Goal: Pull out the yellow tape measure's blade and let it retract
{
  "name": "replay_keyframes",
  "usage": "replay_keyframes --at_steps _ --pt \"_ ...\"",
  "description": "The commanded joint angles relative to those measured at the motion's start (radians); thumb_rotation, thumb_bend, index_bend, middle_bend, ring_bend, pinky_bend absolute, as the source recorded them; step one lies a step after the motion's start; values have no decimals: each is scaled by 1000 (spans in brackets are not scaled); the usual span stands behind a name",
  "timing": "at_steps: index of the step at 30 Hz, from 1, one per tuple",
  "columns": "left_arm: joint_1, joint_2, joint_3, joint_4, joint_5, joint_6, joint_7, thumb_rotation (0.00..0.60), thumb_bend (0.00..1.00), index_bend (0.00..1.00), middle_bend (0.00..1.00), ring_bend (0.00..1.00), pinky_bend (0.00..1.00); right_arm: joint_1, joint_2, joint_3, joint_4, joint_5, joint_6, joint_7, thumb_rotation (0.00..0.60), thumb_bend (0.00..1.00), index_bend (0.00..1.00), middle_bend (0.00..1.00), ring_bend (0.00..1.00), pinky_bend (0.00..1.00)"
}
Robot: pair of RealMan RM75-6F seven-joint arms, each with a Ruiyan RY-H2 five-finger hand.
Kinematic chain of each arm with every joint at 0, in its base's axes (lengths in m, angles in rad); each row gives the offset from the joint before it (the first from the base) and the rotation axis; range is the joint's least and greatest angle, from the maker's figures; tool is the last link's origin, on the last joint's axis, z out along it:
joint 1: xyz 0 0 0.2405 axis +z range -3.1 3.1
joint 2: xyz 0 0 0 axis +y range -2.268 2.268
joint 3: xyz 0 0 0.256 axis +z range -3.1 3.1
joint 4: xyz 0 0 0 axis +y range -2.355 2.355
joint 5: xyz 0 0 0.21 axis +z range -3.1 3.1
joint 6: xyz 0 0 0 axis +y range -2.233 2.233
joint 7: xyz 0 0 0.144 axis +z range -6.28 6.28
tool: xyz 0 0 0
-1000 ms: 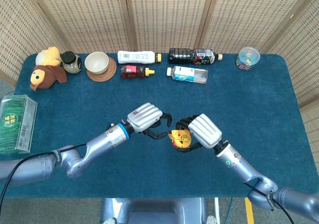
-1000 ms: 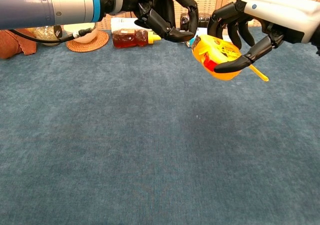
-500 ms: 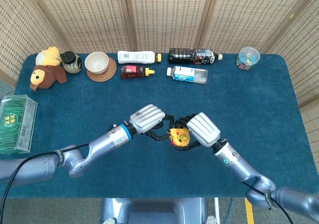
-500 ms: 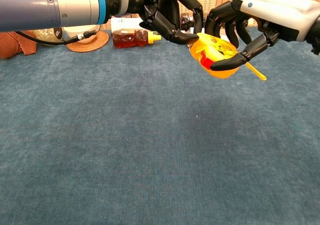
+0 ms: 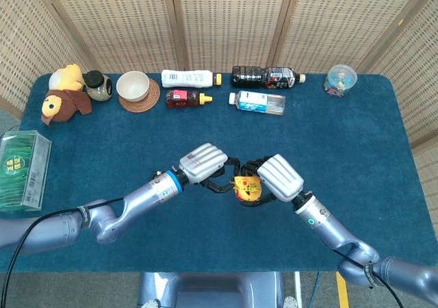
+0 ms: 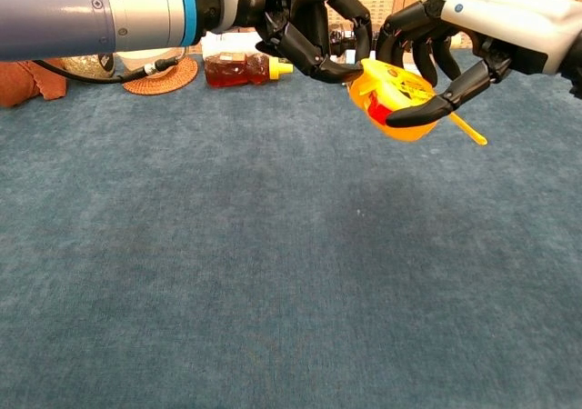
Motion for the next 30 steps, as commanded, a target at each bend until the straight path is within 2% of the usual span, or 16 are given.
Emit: replay_keyframes --at_steps 1,19,30 --pt "0 0 1 0 -2 1 2 451 349 473 1000 1000 901 -2 1 1 0 3 3 5 381 173 580 611 625 660" --pt "-1 3 4 -3 -19 3 6 447 357 624 1000 1000 901 -5 2 0 12 18 5 15 384 173 579 611 625 662" --pt "1 3 5 2 -29 6 7 448 367 665 1000 1000 901 -7 0 -2 19 19 10 25 383 173 579 611 625 665"
